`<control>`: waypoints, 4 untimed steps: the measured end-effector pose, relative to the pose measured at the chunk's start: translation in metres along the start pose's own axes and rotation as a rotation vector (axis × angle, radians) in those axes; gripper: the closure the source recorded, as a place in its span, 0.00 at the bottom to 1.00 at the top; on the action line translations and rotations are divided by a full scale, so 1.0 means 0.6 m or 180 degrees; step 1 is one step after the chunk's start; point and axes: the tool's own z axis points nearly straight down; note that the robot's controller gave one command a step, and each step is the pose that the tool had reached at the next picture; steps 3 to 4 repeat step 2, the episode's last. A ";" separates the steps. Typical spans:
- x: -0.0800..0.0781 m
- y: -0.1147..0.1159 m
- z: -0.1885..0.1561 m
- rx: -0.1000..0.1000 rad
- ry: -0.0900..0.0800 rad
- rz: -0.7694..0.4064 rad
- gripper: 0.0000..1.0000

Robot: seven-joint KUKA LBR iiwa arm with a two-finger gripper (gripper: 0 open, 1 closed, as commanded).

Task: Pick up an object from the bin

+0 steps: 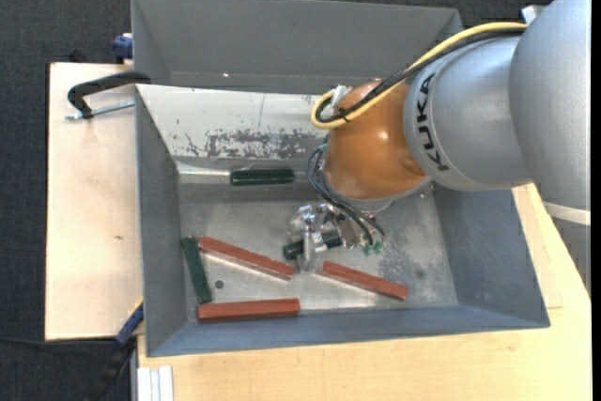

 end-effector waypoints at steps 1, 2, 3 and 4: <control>0.000 0.000 0.000 0.0000 0.0000 0.0000 1.00; -0.005 -0.009 -0.281 0.0007 -0.0030 0.0044 1.00; -0.005 -0.009 -0.281 0.0007 -0.0030 0.0044 1.00; -0.005 -0.009 -0.281 0.0007 -0.0030 0.0044 1.00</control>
Offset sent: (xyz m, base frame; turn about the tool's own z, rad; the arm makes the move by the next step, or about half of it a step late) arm 0.0016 -0.0056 0.1650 0.0133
